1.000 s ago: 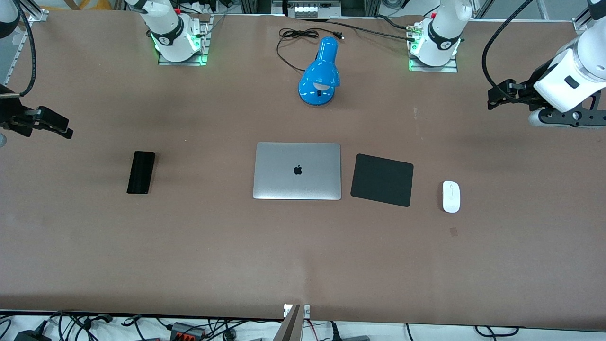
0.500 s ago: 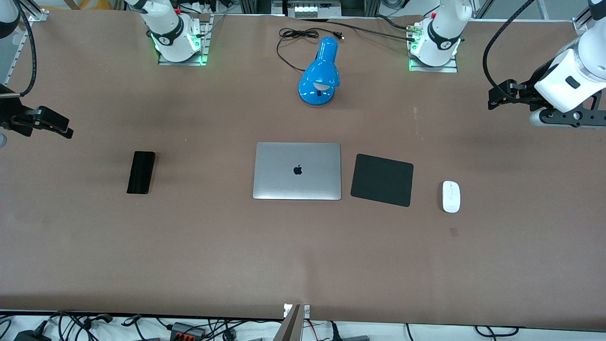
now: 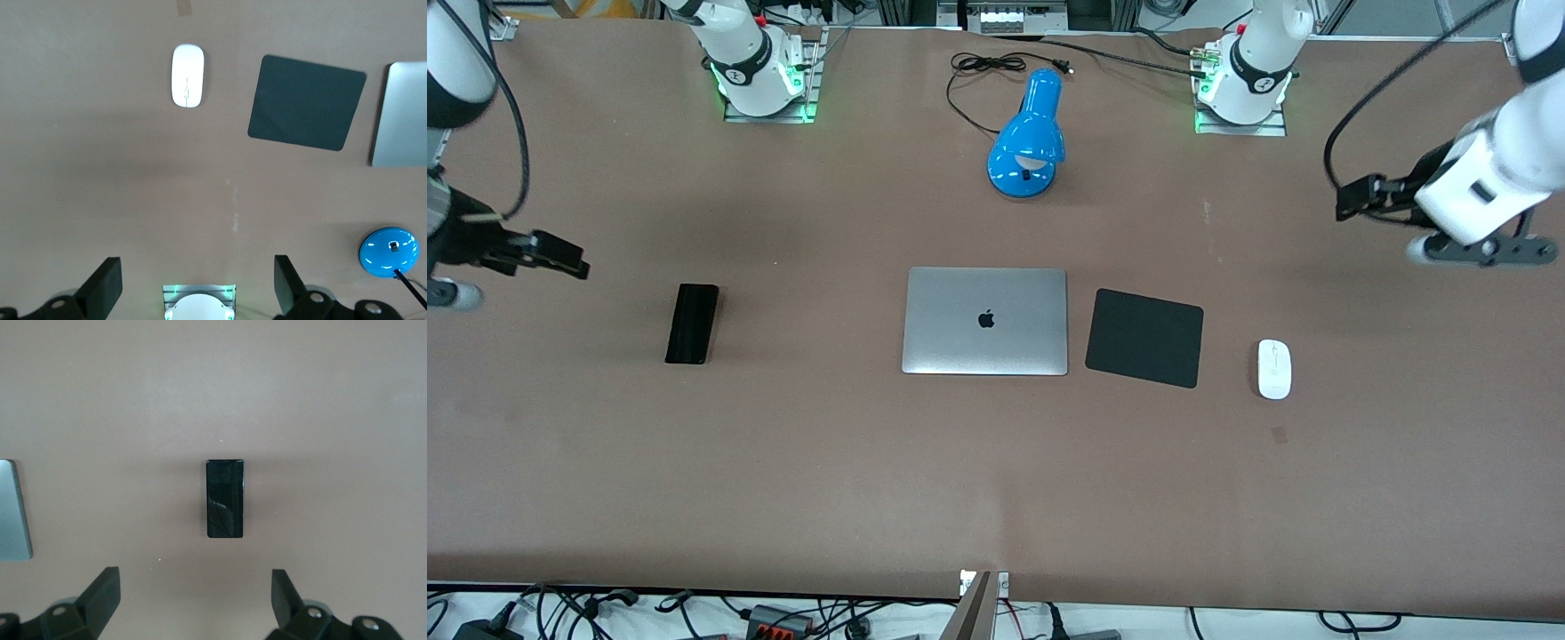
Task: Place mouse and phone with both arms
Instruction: 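Reach the right gripper to the phone while the left gripper reaches the mouse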
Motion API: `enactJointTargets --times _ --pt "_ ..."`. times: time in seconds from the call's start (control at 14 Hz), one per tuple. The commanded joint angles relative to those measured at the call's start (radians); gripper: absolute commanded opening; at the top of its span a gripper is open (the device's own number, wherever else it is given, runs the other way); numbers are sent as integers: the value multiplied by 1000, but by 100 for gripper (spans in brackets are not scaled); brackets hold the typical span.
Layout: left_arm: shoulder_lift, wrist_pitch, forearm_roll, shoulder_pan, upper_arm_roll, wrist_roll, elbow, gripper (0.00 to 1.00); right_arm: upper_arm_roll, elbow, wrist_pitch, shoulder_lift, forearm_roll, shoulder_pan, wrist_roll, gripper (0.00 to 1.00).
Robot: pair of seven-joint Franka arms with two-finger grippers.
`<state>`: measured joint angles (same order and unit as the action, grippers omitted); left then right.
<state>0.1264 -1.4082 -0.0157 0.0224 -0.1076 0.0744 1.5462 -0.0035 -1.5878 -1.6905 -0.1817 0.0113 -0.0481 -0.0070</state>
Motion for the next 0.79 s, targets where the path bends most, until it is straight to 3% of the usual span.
enactJointTargets --times 0.0,0.14,0.43,0.71 --pt "62 15 2 10 3 -4 -35 100 2 0 -38 -94 53 -4 -1 100" --pt "134 -17 36 11 2 -10 -38 100 2 -6 -83 -149 61 -6 1 100" --pt "295 -236 72 19 2 -18 -2 100 2 -17 -199 -277 61 -12 68 100" --pt "326 -507 80 40 2 -100 175 100 2 -196 -435 -291 58 -13 90 100"
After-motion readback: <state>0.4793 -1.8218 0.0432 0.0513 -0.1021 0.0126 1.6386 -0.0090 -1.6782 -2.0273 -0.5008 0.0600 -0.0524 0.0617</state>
